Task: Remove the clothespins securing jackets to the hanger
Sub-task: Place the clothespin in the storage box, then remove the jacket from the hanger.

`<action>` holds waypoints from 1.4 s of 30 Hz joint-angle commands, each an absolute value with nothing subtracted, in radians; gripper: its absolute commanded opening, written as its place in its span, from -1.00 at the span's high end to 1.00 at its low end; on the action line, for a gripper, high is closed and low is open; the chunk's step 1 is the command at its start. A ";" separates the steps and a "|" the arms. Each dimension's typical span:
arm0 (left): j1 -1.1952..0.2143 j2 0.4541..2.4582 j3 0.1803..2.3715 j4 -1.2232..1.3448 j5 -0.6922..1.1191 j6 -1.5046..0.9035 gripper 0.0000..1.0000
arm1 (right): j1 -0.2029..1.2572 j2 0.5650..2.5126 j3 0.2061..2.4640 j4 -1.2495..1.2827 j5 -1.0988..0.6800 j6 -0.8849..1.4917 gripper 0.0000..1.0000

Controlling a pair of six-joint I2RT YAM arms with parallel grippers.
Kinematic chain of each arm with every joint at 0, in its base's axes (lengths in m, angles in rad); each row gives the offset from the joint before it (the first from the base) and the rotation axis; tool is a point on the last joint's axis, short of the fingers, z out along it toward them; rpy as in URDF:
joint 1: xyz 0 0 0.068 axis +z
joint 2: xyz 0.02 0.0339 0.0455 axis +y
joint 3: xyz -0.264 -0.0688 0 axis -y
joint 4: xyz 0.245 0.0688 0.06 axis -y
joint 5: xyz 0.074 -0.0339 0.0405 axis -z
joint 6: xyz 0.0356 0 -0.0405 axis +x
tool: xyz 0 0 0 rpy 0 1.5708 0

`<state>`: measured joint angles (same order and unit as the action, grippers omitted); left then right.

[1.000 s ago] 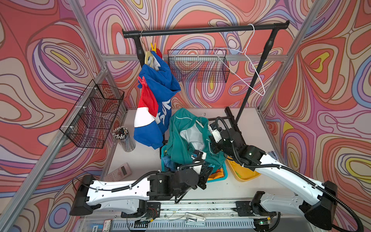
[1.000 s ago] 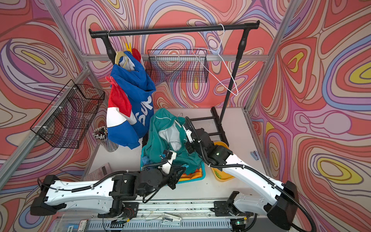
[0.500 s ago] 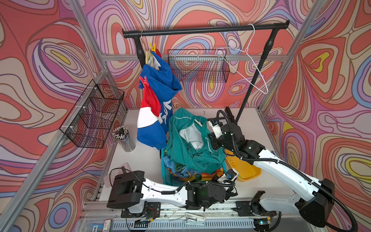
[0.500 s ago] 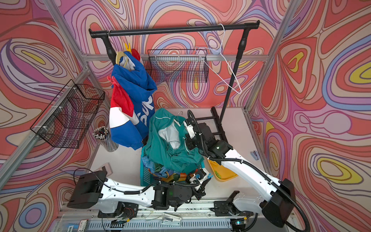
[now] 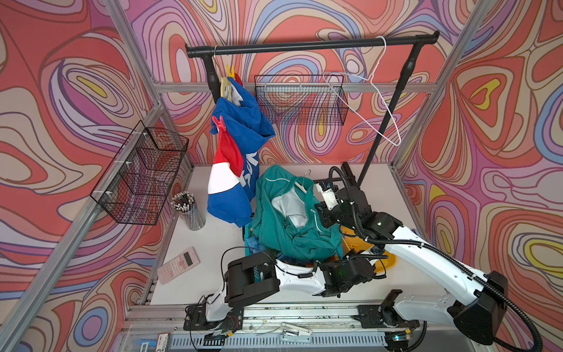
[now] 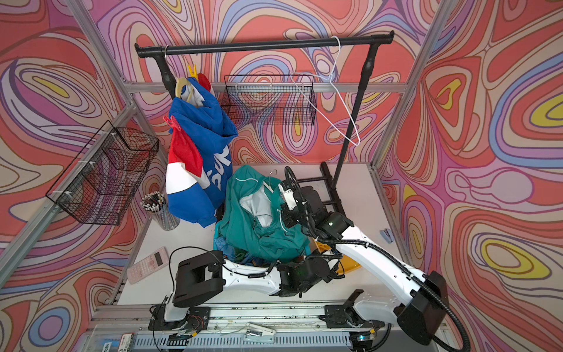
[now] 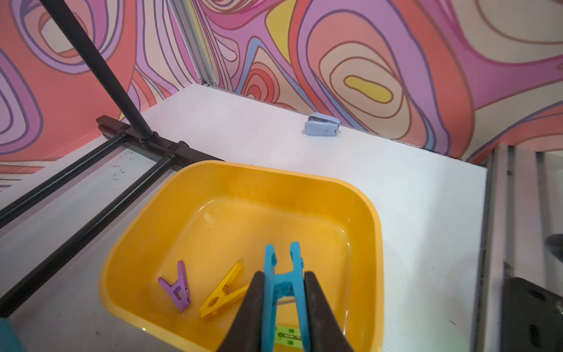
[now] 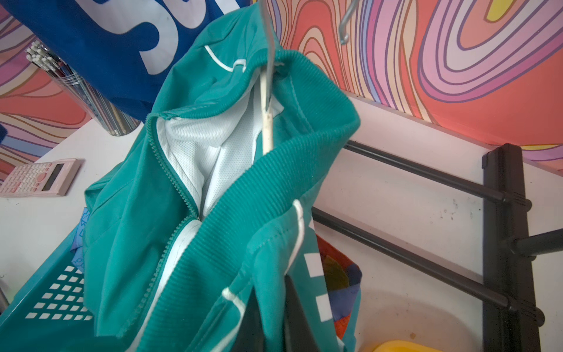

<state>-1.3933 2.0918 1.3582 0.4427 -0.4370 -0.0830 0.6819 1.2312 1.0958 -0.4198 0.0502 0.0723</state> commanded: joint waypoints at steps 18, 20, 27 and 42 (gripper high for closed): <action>-1.386 2.105 1.480 0.212 -0.383 -0.164 -0.23 | 0.675 1.187 1.112 -0.365 0.078 0.076 1.00; -1.387 2.043 1.419 0.267 -0.351 -0.165 -0.23 | 0.675 1.183 1.112 -0.368 0.087 0.071 1.00; -1.422 1.821 1.219 0.400 -0.320 -0.144 -0.23 | 0.675 1.161 1.096 -0.347 0.063 0.060 1.00; -1.522 1.365 0.928 0.301 -0.596 -0.091 -0.18 | 0.675 1.115 1.069 -0.324 0.010 0.041 1.00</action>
<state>-1.5124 1.4300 0.9485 0.3504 -0.4843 -0.1116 0.6819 1.1492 1.0718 -0.4129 0.0166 0.0502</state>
